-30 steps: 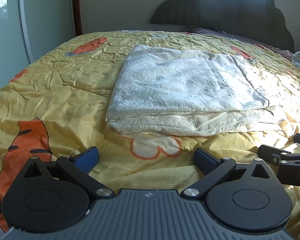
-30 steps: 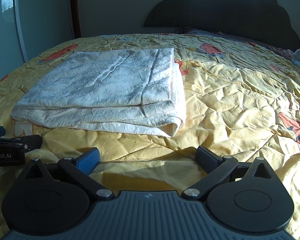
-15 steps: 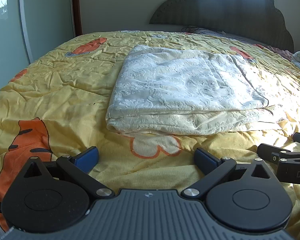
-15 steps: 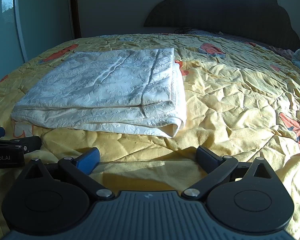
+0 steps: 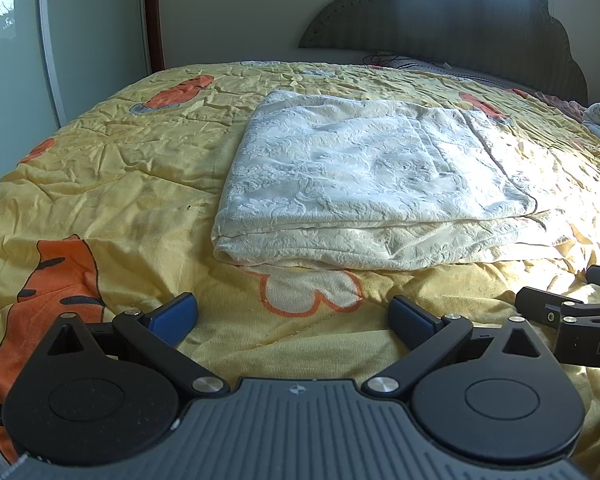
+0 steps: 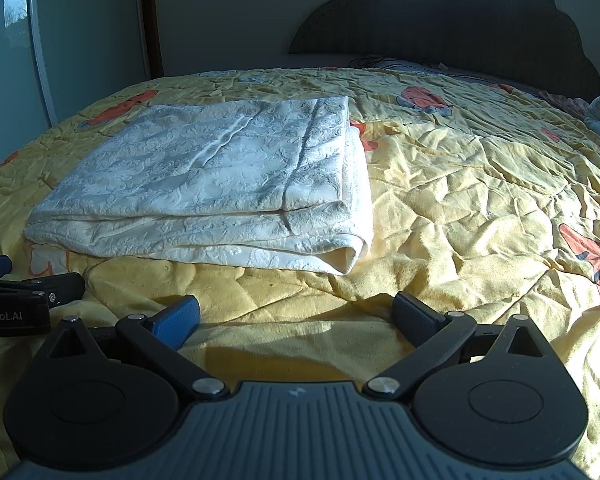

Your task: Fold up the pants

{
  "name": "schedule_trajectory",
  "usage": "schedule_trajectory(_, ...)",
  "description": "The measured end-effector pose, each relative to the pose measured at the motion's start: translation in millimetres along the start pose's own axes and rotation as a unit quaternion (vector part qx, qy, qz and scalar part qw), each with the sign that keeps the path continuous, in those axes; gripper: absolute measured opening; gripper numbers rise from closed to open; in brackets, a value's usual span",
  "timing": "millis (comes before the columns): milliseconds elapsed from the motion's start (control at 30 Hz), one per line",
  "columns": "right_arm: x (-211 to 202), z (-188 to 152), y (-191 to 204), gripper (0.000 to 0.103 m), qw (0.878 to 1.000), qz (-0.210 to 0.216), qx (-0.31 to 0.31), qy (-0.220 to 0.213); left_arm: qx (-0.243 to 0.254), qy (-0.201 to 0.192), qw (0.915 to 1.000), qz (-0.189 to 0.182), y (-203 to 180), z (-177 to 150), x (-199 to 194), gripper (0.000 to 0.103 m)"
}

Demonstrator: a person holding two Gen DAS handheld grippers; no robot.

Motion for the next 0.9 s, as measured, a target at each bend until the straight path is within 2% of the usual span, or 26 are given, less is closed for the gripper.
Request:
schedule_trajectory(133,-0.5,0.6,-2.0,0.103,1.0,0.008,0.009,-0.004,0.0,0.0,1.0,0.0,0.0,0.1,0.1,0.103)
schedule_trajectory(300,1.3,-0.1,3.0,0.103,1.0,-0.009,-0.01,0.004,0.0,0.0,1.0,0.0,0.0,0.1,0.0,0.103)
schedule_trajectory(900,1.1,-0.4,2.1,0.103,1.0,-0.008,-0.008,0.004,0.0,0.001,1.0,0.0,-0.6,-0.1,-0.3,0.103)
Point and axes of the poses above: each gripper's, at about its wrist camera, not at the fingertips, and x roughly the way its jaws point, y to its left, z to its top, the point moved 5 cm from there along x, roughly the way its jaws point, and after that the axes turned 1 degree about -x, right-handed, at the moved point
